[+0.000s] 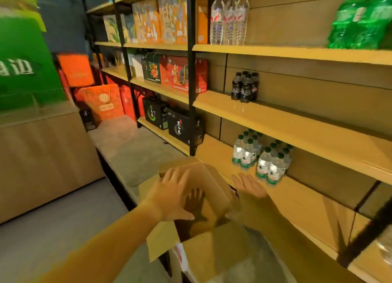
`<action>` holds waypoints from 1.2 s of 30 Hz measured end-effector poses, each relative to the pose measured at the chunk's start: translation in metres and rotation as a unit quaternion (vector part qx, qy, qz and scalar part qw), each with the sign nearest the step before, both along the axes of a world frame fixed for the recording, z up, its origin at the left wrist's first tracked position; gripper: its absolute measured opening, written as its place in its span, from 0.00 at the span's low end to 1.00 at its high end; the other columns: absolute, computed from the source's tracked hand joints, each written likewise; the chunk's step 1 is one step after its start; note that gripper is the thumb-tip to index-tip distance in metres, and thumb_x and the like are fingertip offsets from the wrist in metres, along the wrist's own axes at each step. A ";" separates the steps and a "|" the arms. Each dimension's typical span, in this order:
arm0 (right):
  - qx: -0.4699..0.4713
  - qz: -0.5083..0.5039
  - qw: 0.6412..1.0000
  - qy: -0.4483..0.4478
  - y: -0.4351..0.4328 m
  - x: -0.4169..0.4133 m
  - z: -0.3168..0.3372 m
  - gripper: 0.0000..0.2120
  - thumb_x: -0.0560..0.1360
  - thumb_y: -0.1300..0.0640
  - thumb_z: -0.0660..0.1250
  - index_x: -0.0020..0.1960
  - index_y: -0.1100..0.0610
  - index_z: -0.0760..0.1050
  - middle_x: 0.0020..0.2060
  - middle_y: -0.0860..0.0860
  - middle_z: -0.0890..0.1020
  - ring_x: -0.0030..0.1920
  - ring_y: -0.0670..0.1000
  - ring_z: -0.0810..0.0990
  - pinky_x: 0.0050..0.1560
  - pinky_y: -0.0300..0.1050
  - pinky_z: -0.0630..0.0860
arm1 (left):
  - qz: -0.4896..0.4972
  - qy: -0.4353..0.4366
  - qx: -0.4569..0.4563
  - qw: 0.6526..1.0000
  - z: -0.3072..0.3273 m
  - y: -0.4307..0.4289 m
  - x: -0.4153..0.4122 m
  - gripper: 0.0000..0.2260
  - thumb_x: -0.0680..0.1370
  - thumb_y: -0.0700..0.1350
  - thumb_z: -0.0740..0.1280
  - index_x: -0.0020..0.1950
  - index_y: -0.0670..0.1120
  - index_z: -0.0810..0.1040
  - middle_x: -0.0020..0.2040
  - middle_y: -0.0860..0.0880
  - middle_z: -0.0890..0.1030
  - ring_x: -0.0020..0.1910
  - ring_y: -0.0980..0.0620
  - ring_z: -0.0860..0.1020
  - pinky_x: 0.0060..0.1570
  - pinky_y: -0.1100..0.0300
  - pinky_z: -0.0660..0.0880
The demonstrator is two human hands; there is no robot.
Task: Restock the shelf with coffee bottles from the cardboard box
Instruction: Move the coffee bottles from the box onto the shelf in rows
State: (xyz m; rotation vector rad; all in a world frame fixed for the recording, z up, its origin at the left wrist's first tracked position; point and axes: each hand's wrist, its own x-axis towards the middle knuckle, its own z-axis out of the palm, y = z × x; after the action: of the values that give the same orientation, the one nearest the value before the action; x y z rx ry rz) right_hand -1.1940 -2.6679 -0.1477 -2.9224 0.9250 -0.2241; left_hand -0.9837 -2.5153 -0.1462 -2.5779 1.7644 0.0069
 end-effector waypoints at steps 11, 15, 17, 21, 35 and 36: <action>0.112 0.103 0.983 0.101 -0.106 0.162 -0.114 0.49 0.75 0.42 0.71 0.81 0.44 0.39 0.82 0.47 0.45 0.82 0.53 0.44 0.78 0.58 0.49 | 0.255 0.308 -0.009 0.917 -0.148 -0.084 0.031 0.58 0.64 0.69 0.76 0.82 0.51 0.45 0.81 0.48 0.55 0.79 0.44 0.58 0.76 0.46 0.63; 0.173 0.126 0.970 0.114 -0.137 0.209 -0.160 0.49 0.76 0.46 0.72 0.81 0.43 0.39 0.81 0.45 0.44 0.81 0.53 0.46 0.79 0.58 0.53 | 0.355 0.368 -0.028 0.859 -0.194 -0.113 0.042 0.60 0.68 0.63 0.78 0.83 0.47 0.40 0.82 0.46 0.52 0.81 0.43 0.55 0.79 0.47 0.59; 0.202 0.136 0.964 0.109 -0.148 0.232 -0.184 0.49 0.75 0.49 0.74 0.81 0.44 0.42 0.82 0.47 0.49 0.82 0.52 0.48 0.79 0.59 0.58 | 0.406 0.403 -0.047 0.819 -0.213 -0.126 0.049 0.60 0.69 0.58 0.80 0.83 0.46 0.38 0.82 0.47 0.53 0.81 0.42 0.56 0.79 0.46 0.58; 0.226 0.155 0.955 0.116 -0.168 0.275 -0.223 0.46 0.76 0.50 0.73 0.82 0.45 0.46 0.81 0.45 0.53 0.81 0.49 0.50 0.79 0.56 0.55 | 0.485 0.477 -0.100 0.727 -0.247 -0.148 0.070 0.60 0.70 0.52 0.80 0.82 0.47 0.35 0.81 0.46 0.57 0.81 0.45 0.57 0.78 0.47 0.56; 0.477 0.133 0.864 0.092 -0.184 0.394 -0.331 0.36 0.76 0.60 0.73 0.77 0.38 0.62 0.75 0.44 0.69 0.76 0.52 0.66 0.75 0.59 0.66 | 0.543 0.509 -0.308 0.593 -0.324 -0.192 0.119 0.46 0.75 0.39 0.75 0.80 0.63 0.49 0.72 0.61 0.68 0.77 0.57 0.62 0.76 0.52 0.58; 0.488 0.128 0.858 0.091 -0.184 0.399 -0.341 0.36 0.75 0.61 0.73 0.76 0.39 0.64 0.74 0.46 0.71 0.75 0.52 0.68 0.74 0.59 0.68 | 0.550 0.505 -0.314 0.586 -0.331 -0.193 0.121 0.47 0.75 0.39 0.75 0.82 0.62 0.48 0.75 0.60 0.66 0.78 0.56 0.61 0.77 0.52 0.57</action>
State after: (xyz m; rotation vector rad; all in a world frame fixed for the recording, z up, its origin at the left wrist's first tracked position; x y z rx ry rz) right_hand -0.7946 -2.8523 -0.4889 -2.0641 0.4282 0.4276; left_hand -0.8631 -2.7079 -0.4776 -4.0526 -0.6003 1.2498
